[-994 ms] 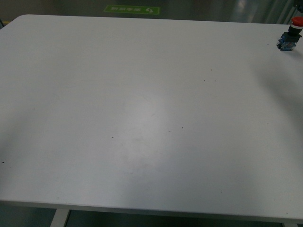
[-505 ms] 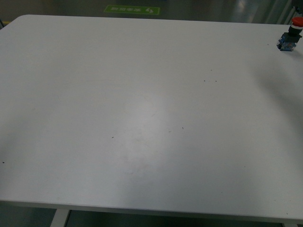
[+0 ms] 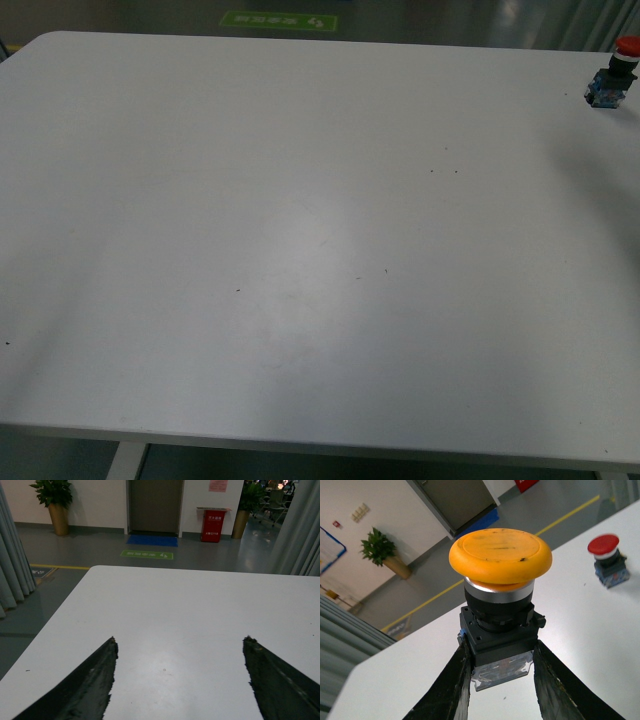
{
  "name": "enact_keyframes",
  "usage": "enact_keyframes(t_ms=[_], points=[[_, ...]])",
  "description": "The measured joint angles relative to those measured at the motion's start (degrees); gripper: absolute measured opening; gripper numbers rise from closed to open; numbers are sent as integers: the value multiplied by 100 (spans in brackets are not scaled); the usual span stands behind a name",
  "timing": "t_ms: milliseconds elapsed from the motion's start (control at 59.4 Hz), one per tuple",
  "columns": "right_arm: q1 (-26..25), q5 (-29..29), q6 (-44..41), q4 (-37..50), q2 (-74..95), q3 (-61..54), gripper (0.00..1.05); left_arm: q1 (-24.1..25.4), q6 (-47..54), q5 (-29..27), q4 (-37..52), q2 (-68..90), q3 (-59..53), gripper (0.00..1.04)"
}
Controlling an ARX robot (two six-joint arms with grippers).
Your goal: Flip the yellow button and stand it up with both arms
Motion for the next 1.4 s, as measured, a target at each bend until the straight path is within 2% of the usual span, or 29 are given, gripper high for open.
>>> enact_keyframes(t_ms=[152,320,505,657,792,960,1398], points=[[-68,190,-1290,275,566,348,29,0,7,0,0,0,0,100],[-319,407,-2509,308,1154,811,29,0,11,0,0,0,0,98],[-896,577,-3440,-341,1751,1615,29,0,11,0,0,0,0,98],[-1180,717,-3510,-767,1971,1840,29,0,11,0,0,0,0,98],[-1276,621,-3174,-975,2094,1847,29,0,11,0,0,0,0,98],[-1191,415,-2767,-984,2426,1794,29,0,11,0,0,0,0,98],[-1121,527,-2736,-955,2968,2188,29,0,11,0,0,0,0,98]])
